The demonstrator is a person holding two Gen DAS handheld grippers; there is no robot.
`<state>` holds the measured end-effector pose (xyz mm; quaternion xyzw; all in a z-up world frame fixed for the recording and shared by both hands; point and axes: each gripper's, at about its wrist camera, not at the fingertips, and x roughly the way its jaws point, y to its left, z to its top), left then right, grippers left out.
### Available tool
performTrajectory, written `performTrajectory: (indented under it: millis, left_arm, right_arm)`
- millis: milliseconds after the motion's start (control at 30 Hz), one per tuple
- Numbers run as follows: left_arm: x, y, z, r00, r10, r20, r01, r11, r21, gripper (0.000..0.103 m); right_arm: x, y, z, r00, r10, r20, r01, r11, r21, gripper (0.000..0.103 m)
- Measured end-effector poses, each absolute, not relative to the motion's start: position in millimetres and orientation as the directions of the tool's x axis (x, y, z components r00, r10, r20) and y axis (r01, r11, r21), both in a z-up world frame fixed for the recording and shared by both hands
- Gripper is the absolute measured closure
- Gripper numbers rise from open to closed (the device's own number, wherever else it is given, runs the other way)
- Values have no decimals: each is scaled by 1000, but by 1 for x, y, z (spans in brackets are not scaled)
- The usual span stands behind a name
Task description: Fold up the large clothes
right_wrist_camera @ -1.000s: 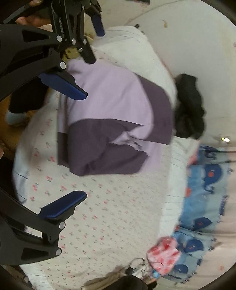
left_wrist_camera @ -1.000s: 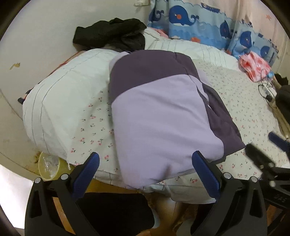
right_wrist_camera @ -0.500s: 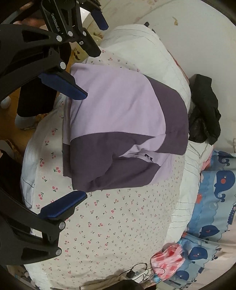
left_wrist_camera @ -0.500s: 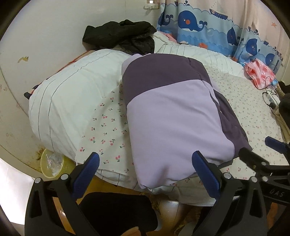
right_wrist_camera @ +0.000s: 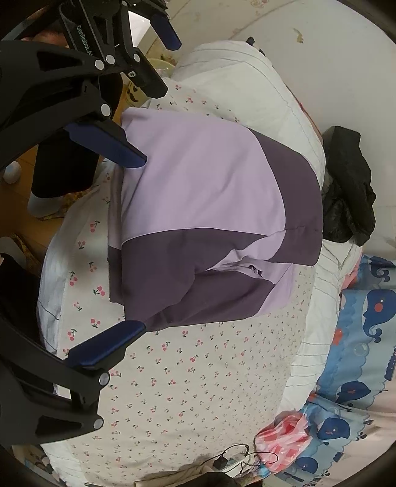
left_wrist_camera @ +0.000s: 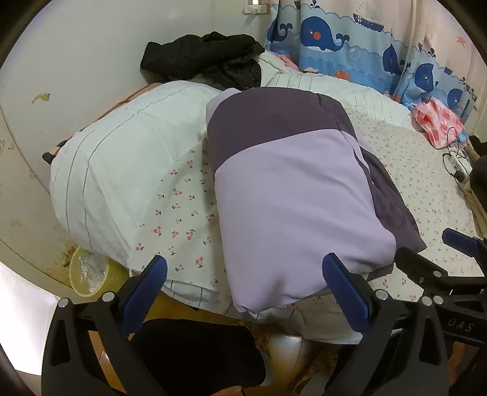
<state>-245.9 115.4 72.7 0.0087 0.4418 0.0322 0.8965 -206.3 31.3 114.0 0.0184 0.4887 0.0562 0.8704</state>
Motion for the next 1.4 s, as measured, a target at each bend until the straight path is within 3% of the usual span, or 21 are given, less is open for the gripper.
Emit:
performTrajectory:
  millis: [1400]
  left_arm:
    - [-254,106,69,598,63,-799,-43,998,47,5]
  right_arm:
    - [-213,21,106,496,108,-862,-59,994,90,6]
